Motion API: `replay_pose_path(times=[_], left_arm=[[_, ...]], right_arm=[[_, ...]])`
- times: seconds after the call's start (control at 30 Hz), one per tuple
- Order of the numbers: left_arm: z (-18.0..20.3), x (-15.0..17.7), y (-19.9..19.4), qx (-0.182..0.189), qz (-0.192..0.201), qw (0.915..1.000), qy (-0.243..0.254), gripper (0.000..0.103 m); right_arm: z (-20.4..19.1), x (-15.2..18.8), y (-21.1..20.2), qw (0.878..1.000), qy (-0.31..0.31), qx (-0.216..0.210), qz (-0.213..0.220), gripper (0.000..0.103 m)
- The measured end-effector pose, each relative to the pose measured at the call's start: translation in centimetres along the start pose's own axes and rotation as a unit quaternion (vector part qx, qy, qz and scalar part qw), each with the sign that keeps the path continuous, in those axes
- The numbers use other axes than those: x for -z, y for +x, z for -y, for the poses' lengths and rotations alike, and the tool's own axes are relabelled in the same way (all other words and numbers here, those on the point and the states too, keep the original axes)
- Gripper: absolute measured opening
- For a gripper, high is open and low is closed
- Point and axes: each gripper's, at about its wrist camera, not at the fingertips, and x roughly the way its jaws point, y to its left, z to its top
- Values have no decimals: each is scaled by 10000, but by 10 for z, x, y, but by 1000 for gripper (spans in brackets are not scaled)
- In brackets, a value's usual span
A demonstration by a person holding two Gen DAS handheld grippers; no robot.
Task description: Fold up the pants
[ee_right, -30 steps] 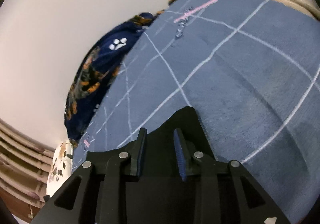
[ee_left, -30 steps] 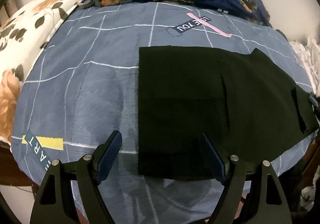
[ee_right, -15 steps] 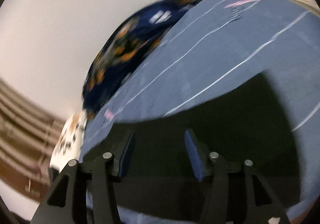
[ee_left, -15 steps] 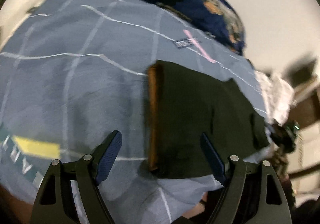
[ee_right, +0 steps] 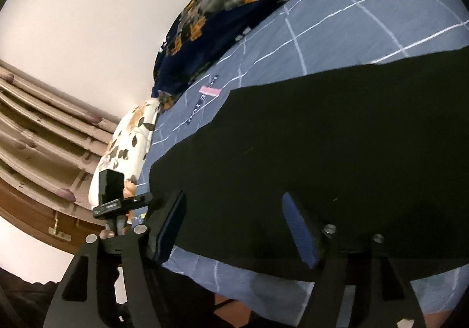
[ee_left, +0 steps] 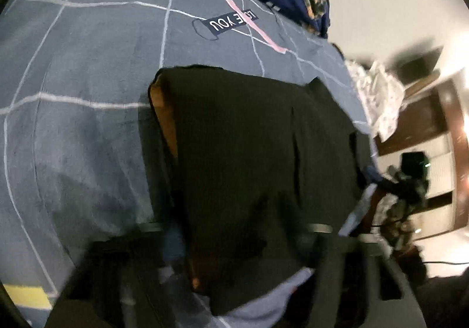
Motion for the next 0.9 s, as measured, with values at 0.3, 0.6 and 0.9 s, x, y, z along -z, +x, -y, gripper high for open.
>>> replay_pose_path(times=[0.3, 0.6, 0.9], left_arm=[[45, 3, -34, 334, 694, 9970, -123, 26], [162, -17, -2, 1049, 489, 9909, 683, 26], [212, -11, 66, 1266, 146, 9845, 1208, 46]], right_arm=[[-15, -1, 23, 9990, 88, -426, -136, 70], [-19, -8, 31, 9871, 501, -1512, -138, 80], [12, -4, 41, 9649, 1439, -2185, -217, 87]])
